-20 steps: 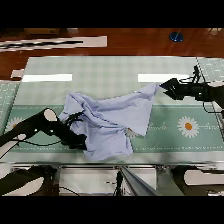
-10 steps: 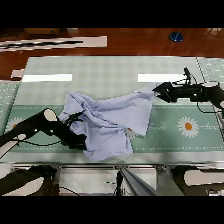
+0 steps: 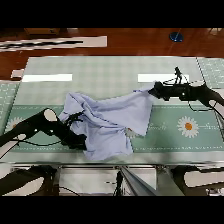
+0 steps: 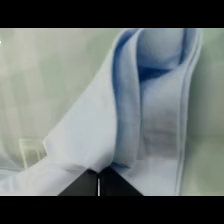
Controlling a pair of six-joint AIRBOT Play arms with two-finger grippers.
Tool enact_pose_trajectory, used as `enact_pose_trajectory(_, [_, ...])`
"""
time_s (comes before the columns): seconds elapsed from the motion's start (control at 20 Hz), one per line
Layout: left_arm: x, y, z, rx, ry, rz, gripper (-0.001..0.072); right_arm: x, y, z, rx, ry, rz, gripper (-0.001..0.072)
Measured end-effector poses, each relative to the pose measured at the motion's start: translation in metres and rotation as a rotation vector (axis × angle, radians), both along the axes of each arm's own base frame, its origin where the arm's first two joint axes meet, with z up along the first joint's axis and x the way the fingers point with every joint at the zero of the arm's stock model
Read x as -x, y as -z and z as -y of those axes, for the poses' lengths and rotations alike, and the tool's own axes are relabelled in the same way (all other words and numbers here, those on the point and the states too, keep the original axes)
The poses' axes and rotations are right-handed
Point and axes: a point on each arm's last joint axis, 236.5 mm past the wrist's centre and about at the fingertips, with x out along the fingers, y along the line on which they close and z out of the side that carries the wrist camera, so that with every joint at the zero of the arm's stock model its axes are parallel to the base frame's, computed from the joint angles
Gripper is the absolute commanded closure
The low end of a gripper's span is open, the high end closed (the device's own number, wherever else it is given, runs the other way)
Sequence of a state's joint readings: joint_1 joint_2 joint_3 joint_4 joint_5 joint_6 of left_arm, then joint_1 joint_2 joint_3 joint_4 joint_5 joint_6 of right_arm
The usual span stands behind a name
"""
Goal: Fold the shirts.
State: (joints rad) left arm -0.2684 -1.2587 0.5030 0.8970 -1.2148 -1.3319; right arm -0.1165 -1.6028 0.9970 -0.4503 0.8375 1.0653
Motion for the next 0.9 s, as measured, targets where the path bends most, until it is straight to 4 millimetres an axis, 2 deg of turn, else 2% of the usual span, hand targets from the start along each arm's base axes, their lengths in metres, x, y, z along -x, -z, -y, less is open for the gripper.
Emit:
enact_pose_trajectory(0.15, [-0.004,-0.003,0.0,0.0,0.005,0.021,0.0685,-0.009,-0.033,0.003,-0.033,-0.006,0.063,0.0691])
enact_pose_trajectory(0.25, [-0.014,-0.016,0.003,0.019,0.014,0.068,0.0686,-0.014,-0.069,0.008,-0.05,-0.021,0.131,0.0691])
enact_pose_trajectory(0.3, [-0.024,-0.027,0.005,0.031,0.019,0.115,0.0686,-0.017,-0.092,0.013,-0.051,-0.025,0.178,0.0691])
enact_pose_trajectory(0.4, [-0.055,-0.063,0.008,0.043,0.027,0.263,0.0685,-0.02,-0.145,0.025,-0.043,-0.024,0.287,0.0691])
enact_pose_trajectory(0.5, [-0.093,-0.121,0.005,0.035,0.03,0.481,0.0685,-0.023,-0.206,0.043,-0.02,0.01,0.415,0.0691])
enact_pose_trajectory(0.55, [-0.113,-0.159,-0.002,0.014,0.018,0.617,0.0685,-0.023,-0.237,0.053,0.0,0.034,0.48,0.0692])
enact_pose_trajectory(0.6, [-0.132,-0.201,-0.014,-0.02,-0.009,0.764,0.0685,-0.021,-0.272,0.065,0.023,0.065,0.555,0.0692])
enact_pose_trajectory(0.7, [-0.155,-0.29,-0.049,-0.108,-0.089,1.038,0.0685,-0.012,-0.333,0.086,0.08,0.127,0.682,0.0692])
enact_pose_trajectory(0.8, [-0.156,-0.375,-0.094,-0.222,-0.194,1.28,0.0685,0.003,-0.383,0.106,0.159,0.188,0.776,0.0692])
enact_pose_trajectory(0.9, [-0.14,-0.444,-0.134,-0.321,-0.302,1.464,0.0685,0.021,-0.418,0.123,0.253,0.24,0.825,0.0692])
